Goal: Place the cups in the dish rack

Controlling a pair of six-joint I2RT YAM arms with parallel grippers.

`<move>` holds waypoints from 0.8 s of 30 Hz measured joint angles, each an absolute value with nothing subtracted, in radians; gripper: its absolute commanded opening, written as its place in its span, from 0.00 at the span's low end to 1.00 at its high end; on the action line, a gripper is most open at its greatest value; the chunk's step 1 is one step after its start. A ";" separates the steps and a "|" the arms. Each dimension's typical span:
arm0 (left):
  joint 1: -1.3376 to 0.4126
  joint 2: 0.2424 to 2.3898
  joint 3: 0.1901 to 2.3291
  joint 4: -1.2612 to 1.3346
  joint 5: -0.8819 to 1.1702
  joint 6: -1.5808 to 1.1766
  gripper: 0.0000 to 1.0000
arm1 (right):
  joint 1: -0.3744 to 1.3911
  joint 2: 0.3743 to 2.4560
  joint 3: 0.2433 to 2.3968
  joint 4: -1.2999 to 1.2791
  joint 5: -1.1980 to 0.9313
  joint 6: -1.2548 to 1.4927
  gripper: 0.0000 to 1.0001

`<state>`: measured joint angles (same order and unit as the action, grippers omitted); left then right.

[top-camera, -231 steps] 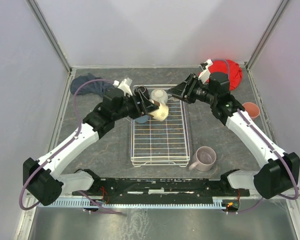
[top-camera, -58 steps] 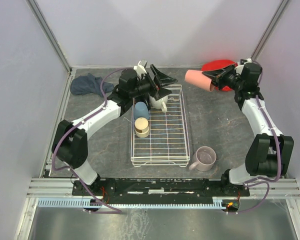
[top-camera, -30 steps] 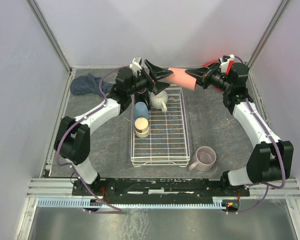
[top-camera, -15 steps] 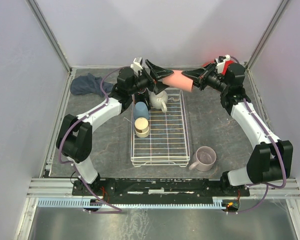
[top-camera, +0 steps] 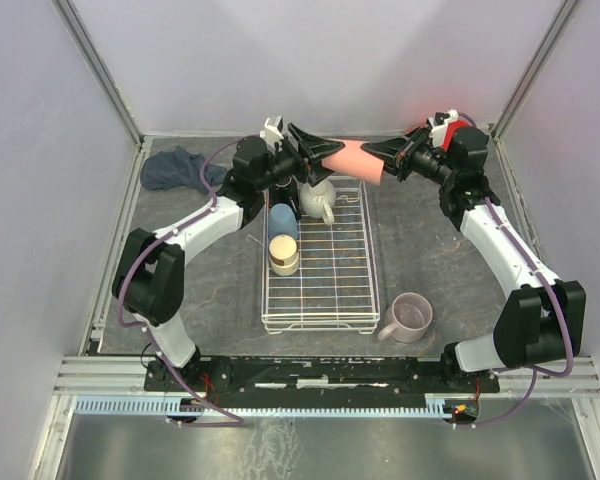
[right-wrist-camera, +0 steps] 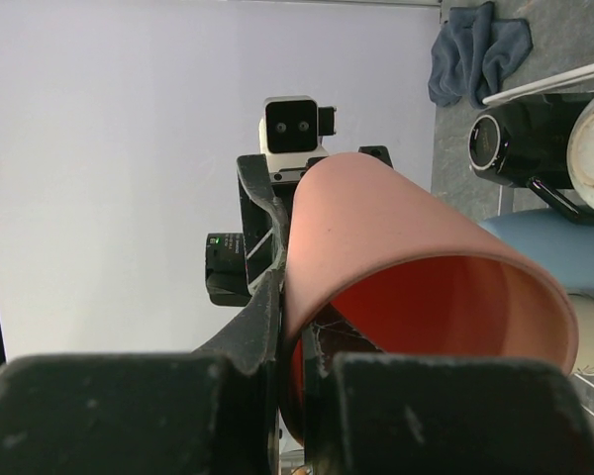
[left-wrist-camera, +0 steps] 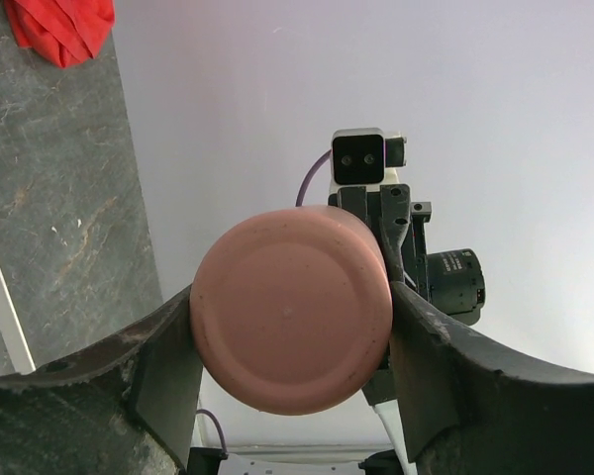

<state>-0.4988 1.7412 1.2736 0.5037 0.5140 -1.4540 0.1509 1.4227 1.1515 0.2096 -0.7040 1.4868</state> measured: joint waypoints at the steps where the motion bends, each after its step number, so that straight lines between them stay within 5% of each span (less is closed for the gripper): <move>1: -0.499 1.740 1.265 0.512 0.513 -1.458 0.15 | 0.152 1.423 1.151 0.208 -0.704 1.485 0.14; 5: -0.500 1.723 1.227 0.524 0.505 -1.457 0.08 | 0.157 1.422 1.151 0.181 -0.703 1.456 0.42; 8: -0.501 1.669 1.190 0.454 0.499 -1.419 0.07 | 0.159 1.409 1.151 0.126 -0.700 1.396 0.51; 24: -0.637 1.217 1.107 -0.181 0.210 -0.891 0.04 | 0.143 1.370 1.266 -0.304 -0.608 0.962 0.61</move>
<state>-0.6373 1.2171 1.1072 -0.1806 0.2104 -0.8913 0.1432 1.3697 1.2659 -0.3042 -0.6079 0.9619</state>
